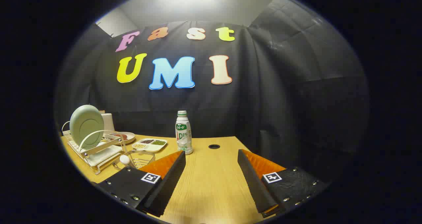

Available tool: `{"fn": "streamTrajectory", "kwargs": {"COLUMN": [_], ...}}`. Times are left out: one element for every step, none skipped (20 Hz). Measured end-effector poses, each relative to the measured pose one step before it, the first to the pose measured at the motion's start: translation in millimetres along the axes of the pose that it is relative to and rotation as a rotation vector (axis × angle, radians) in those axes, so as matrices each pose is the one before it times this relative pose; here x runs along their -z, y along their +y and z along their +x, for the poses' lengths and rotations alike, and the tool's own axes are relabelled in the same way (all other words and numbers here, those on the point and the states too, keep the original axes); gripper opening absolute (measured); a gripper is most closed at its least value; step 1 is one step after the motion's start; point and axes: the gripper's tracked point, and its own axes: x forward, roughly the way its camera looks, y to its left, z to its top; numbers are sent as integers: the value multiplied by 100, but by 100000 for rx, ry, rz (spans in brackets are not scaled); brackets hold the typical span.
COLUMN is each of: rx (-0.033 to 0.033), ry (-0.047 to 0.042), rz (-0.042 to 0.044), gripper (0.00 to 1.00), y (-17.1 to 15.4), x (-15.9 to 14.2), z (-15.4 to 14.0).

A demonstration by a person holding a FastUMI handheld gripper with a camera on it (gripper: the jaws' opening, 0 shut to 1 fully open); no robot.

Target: Take the plate from the dish rack, then take the spoon from the basket and place it into the plate.

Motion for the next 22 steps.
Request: {"fn": "streamTrajectory", "kwargs": {"rx": [978, 1121, 733, 913, 683, 671, -534, -1086, -1123, -561, -1277, -931, -1420, -2010, -2455, -2140, -1801, -1477, -1660, -1556, -1312, -868], "ry": [-472, -306, 77, 914, 1287, 1763, 1568, 862, 312, 517, 1138, 1094, 859, 530, 26, 53, 440, 692, 148, 104, 740, 960], "rz": [-1340, -1236, -1197, -1418, -1202, -687, 532, 1263, 1309, 1139, 695, -237, -140, 567, 1254, 1243, 1163, 1104, 1178, 679, 389, 622], "gripper": [97, 97, 97, 97, 97, 97, 97, 97, 97, 97, 97, 97, 97, 97, 97, 97, 97, 97, 97, 97, 97, 97], "y": [-271, -367, -122, -43, 37, 229, 601, 986, 1083, 1257, 1524, 1640, 1706, 2068, 2192, 2144, 1973, 2016, 1940, 1907, 1736, 1631], "x": [-1241, -1332, -1130, -893, -711, -659, -575, -720, -673, -632, -218, -381, -378, -623, -582, -524, -264, -353, -309, -374, 4, 27], "z": [-925, -1202, -1372, -1433, -1529, -1477, -1376, -1319, -1156, -881, -677, -483, -289, -145, 11, 357, 655, 748, 771, 879, 994, 1062]}}
